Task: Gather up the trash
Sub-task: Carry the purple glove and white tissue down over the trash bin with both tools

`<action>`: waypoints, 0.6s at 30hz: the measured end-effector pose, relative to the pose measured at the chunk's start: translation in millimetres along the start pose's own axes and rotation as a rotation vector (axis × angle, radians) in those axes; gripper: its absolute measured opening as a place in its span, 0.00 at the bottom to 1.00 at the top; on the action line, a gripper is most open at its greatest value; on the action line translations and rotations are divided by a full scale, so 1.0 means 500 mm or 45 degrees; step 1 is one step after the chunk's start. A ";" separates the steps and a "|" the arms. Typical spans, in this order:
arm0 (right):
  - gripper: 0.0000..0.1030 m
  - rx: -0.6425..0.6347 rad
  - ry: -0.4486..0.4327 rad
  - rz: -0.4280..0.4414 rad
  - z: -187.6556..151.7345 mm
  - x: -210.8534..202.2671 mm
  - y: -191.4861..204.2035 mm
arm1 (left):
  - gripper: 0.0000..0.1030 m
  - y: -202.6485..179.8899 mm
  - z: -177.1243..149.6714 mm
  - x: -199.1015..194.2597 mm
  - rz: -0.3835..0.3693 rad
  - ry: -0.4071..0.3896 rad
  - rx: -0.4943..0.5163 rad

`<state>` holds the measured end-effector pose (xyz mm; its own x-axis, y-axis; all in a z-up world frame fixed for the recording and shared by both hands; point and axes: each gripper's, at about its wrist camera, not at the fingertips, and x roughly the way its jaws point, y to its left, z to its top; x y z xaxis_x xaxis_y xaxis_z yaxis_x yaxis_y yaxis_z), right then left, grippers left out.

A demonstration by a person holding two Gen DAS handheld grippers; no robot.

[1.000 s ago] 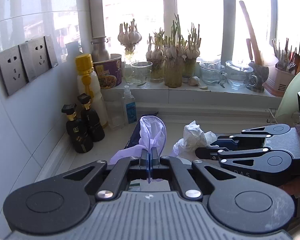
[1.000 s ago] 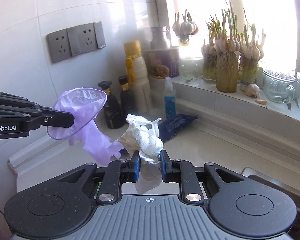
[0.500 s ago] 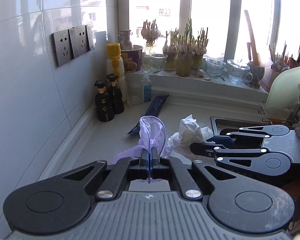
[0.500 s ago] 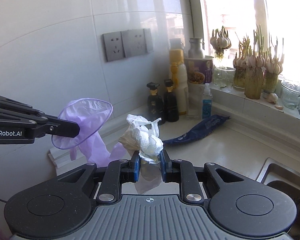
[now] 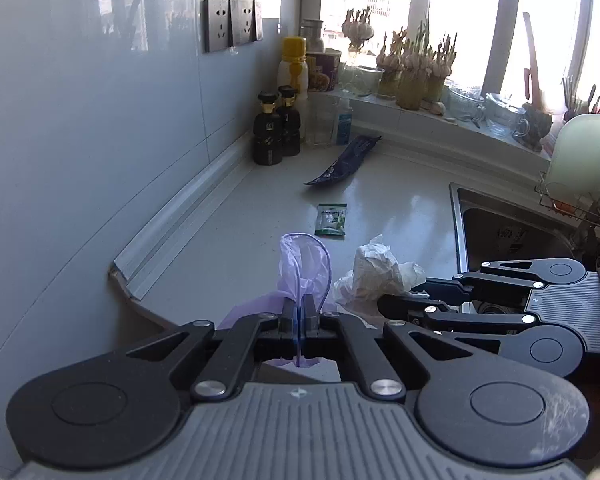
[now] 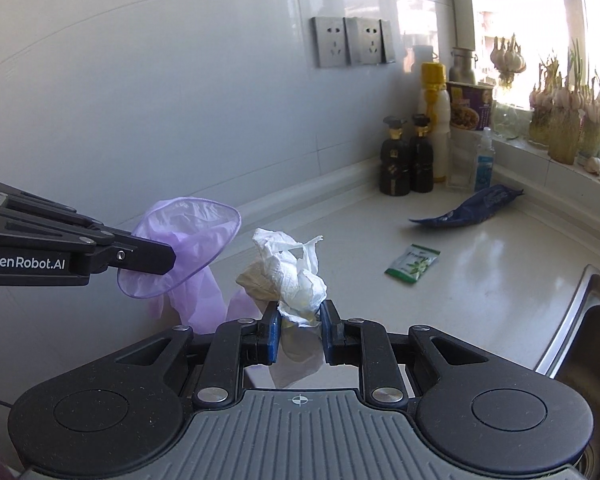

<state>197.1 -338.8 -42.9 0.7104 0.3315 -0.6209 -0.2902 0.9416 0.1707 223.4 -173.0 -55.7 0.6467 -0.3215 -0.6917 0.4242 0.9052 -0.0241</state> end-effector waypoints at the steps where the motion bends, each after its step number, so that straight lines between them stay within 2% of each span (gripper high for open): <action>1: 0.19 -0.006 0.013 0.008 -0.012 0.004 0.014 | 0.01 0.005 -0.012 -0.004 0.009 0.006 -0.005; 6: 0.20 0.000 0.089 0.059 -0.064 0.033 0.067 | 0.01 0.039 -0.081 -0.014 0.054 0.040 -0.046; 12: 0.20 -0.005 0.210 0.116 -0.121 0.081 0.122 | 0.01 0.106 -0.164 0.004 0.088 0.143 -0.190; 18: 0.20 0.008 0.379 0.169 -0.191 0.149 0.174 | 0.01 0.171 -0.245 0.028 0.125 0.243 -0.309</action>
<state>163.6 -237.8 -147.1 0.4480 0.4203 -0.7891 -0.3632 0.8921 0.2689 191.1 -65.8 -156.2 0.5370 -0.1921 -0.8214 0.1874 0.9766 -0.1058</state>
